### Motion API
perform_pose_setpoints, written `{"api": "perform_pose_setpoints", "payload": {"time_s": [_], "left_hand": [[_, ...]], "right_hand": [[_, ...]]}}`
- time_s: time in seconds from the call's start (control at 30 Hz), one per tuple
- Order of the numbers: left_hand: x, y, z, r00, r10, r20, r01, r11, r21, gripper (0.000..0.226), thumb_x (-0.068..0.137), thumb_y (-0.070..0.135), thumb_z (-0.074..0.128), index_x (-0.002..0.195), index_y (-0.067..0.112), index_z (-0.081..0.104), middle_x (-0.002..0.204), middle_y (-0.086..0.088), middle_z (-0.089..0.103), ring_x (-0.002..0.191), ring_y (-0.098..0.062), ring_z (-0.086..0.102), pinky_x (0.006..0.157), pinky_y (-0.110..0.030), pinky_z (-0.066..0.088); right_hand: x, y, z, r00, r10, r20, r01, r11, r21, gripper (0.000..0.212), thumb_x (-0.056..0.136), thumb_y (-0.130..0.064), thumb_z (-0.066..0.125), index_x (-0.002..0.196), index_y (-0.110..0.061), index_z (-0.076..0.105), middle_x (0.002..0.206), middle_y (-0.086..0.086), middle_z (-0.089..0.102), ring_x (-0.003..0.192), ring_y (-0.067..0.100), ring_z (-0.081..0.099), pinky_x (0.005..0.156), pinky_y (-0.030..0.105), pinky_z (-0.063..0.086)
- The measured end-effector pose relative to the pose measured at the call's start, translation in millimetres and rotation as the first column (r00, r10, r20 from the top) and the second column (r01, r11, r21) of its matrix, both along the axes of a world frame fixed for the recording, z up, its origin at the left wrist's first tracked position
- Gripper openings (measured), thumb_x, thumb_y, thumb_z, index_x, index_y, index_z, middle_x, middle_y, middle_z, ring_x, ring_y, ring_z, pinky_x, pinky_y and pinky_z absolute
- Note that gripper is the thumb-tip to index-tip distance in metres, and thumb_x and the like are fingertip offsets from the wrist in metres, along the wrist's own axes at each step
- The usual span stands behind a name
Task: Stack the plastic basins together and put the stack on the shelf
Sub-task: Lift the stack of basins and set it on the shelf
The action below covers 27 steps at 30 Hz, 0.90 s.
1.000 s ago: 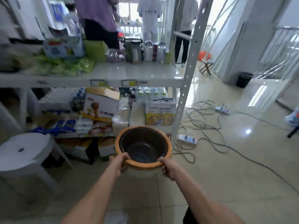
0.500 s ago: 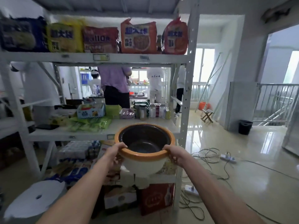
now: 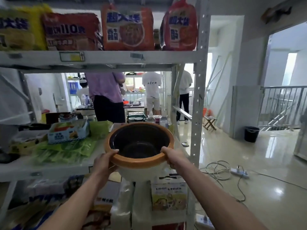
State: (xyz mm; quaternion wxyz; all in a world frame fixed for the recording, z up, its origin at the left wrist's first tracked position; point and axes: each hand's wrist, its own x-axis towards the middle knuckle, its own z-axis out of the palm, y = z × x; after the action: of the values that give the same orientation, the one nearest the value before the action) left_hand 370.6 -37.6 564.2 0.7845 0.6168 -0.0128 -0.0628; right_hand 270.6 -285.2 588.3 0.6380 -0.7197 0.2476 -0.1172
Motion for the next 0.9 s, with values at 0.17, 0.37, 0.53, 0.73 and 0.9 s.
{"api": "perform_pose_setpoints", "payload": {"time_s": [0.17, 0.37, 0.53, 0.73, 0.9], "left_hand": [[60.8, -7.9, -10.5, 0.996, -0.057, -0.066, 0.057, 0.998, 0.007, 0.026, 0.088, 0.023, 0.073, 0.106, 0.006, 0.066, 0.088, -0.011, 0.065, 0.093, -0.030, 0.064, 0.084, -0.042, 0.052], [99.3, -24.6, -7.6, 0.967, -0.035, -0.252, 0.034, 0.999, -0.009, 0.024, 0.087, 0.020, 0.074, 0.104, 0.008, 0.061, 0.095, -0.016, 0.064, 0.090, -0.030, 0.063, 0.082, -0.045, 0.049], [127.4, -39.3, 26.0, 0.935, -0.083, -0.344, 0.097, 0.995, 0.022, 0.011, 0.093, 0.009, 0.067, 0.090, -0.001, 0.070, 0.055, -0.011, 0.068, 0.068, -0.027, 0.056, 0.063, -0.036, 0.044], [156.9, -39.8, 28.0, 0.884, -0.098, -0.456, 0.169, 0.978, 0.119, 0.025, 0.090, 0.014, 0.074, 0.107, -0.004, 0.070, 0.069, -0.016, 0.070, 0.070, -0.031, 0.061, 0.065, -0.037, 0.052], [149.2, -44.6, 29.4, 0.923, -0.045, -0.381, 0.136, 0.967, 0.215, 0.046, 0.103, 0.020, 0.057, 0.138, -0.009, 0.056, 0.122, -0.017, 0.067, 0.102, -0.041, 0.065, 0.100, -0.050, 0.047]], "right_hand": [[62.0, -13.7, -14.0, 0.997, -0.048, -0.066, 0.044, 0.997, -0.058, 0.040, 0.079, -0.050, 0.068, 0.092, -0.013, 0.073, 0.076, 0.004, 0.067, 0.058, 0.016, 0.058, 0.052, 0.028, 0.043], [100.0, -29.8, -6.0, 0.975, -0.058, -0.216, 0.042, 0.996, -0.082, 0.035, 0.088, -0.046, 0.067, 0.092, -0.012, 0.072, 0.082, 0.005, 0.074, 0.061, 0.015, 0.068, 0.047, 0.024, 0.046], [130.2, -42.7, 24.1, 0.911, -0.002, -0.411, -0.029, 0.997, -0.070, 0.039, 0.084, -0.048, 0.068, 0.105, -0.015, 0.068, 0.092, 0.004, 0.073, 0.057, 0.016, 0.067, 0.049, 0.023, 0.054], [148.7, -56.5, 52.6, 0.753, 0.127, -0.645, -0.242, 0.966, -0.093, 0.037, 0.091, -0.052, 0.058, 0.079, -0.017, 0.055, 0.041, -0.002, 0.059, 0.027, 0.009, 0.049, 0.032, 0.012, 0.032], [136.6, -46.0, 36.8, 0.783, 0.061, -0.619, -0.248, 0.943, -0.221, 0.084, 0.091, -0.081, 0.024, 0.114, -0.016, 0.072, 0.107, 0.009, 0.077, 0.098, 0.023, 0.073, 0.088, 0.031, 0.054]]}}
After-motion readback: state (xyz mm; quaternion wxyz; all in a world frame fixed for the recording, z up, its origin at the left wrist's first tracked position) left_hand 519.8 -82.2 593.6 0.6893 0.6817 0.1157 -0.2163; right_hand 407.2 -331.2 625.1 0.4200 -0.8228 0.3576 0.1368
